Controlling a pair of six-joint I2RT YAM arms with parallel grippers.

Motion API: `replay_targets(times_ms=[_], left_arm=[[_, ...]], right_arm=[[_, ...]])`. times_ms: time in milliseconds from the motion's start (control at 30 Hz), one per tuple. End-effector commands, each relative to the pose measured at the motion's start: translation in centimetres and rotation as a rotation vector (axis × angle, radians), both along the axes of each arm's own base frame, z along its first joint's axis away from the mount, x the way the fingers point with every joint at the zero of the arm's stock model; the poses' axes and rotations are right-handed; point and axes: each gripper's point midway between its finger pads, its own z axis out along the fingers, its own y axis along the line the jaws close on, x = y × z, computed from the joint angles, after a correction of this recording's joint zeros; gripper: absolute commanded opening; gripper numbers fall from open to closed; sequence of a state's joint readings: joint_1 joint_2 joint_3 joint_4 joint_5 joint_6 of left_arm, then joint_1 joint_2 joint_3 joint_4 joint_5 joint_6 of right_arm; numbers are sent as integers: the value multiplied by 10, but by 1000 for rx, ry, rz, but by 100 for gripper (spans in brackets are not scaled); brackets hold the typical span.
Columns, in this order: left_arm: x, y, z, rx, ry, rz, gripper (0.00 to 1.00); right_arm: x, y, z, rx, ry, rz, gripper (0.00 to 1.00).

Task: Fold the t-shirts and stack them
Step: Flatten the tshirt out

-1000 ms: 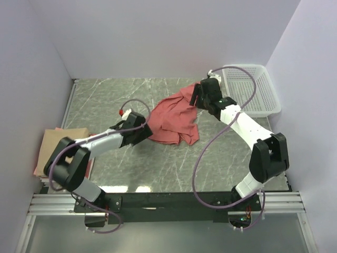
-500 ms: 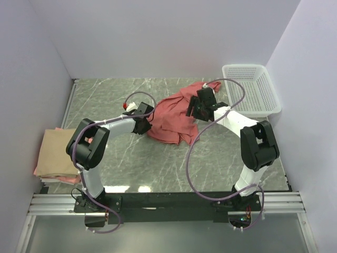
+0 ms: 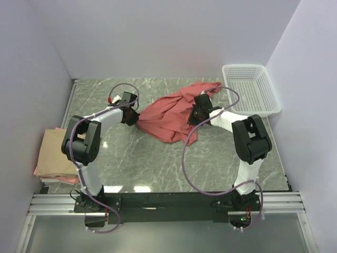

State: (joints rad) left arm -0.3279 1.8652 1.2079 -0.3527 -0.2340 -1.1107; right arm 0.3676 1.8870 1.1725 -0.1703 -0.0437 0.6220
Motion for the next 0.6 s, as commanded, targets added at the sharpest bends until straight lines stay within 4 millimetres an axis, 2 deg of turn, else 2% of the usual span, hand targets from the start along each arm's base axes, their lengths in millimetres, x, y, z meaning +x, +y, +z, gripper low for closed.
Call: replay_targets(times_ms=[0, 100, 133, 167, 200, 233, 300, 333, 400, 467, 500, 567], left_arm=[[16, 23, 31, -24, -59, 31, 1], [26, 41, 47, -56, -93, 59, 1], [33, 58, 54, -63, -107, 92, 1], [36, 64, 60, -77, -120, 91, 1], [41, 82, 65, -80, -134, 122, 1], [46, 91, 73, -78, -151, 127, 1], [52, 115, 82, -84, -175, 162, 1], [58, 119, 91, -80, -201, 158, 1], [67, 143, 100, -73, -235, 183, 1], [83, 154, 111, -48, -255, 169, 0], [98, 159, 133, -43, -301, 160, 0], [111, 163, 118, -6, -243, 116, 0]], right_arm=[[9, -11, 32, 11, -89, -54, 0], [0, -34, 44, -47, -104, -95, 0], [-1, -44, 63, -47, -142, -111, 0], [-9, -53, 62, -66, -138, -123, 0], [-13, -59, 67, -68, -146, -133, 0], [-19, -64, 82, -64, -172, -133, 0], [-33, -77, 80, -90, -160, -148, 0], [-42, -82, 85, -99, -174, -151, 0], [-53, -88, 93, -103, -190, -157, 0], [-66, -94, 84, -119, -173, -157, 0], [-71, -99, 86, -142, -174, -164, 0], [-82, -108, 77, -167, -151, -177, 0]])
